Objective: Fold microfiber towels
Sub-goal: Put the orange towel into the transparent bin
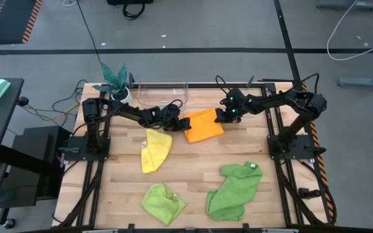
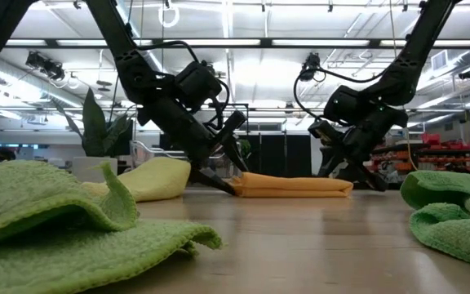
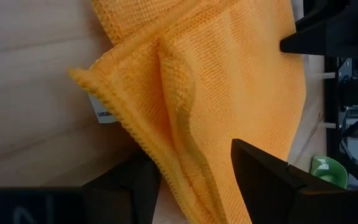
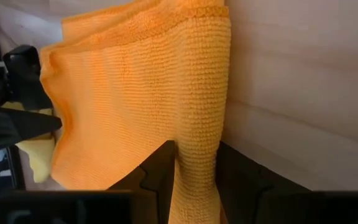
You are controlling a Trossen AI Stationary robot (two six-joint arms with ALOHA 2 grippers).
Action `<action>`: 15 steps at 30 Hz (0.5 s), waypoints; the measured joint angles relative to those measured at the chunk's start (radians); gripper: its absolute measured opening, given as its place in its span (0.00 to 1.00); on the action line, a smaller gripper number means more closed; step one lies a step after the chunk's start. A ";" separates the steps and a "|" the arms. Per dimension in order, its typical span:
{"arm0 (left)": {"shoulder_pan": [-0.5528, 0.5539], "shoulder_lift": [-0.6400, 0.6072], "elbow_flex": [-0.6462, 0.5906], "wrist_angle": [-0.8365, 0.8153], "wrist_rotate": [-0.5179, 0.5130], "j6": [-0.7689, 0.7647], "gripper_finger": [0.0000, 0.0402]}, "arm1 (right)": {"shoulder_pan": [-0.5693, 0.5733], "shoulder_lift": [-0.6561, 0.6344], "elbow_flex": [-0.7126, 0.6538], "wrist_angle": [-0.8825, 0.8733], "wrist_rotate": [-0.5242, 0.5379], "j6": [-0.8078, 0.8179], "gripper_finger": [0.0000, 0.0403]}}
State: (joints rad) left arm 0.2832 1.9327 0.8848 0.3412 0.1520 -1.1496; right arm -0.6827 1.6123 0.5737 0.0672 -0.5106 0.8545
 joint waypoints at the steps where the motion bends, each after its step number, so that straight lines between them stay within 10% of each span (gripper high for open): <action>1: -0.001 0.000 0.000 0.000 0.000 0.000 0.49 | 0.000 0.000 0.000 0.004 0.000 0.005 0.29; 15: -0.005 0.000 0.000 -0.001 -0.010 -0.002 0.34 | 0.051 0.001 0.000 0.018 0.023 0.034 0.29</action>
State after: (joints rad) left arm 0.2782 1.9327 0.8848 0.3406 0.1419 -1.1517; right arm -0.6316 1.6131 0.5732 0.0857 -0.4872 0.8883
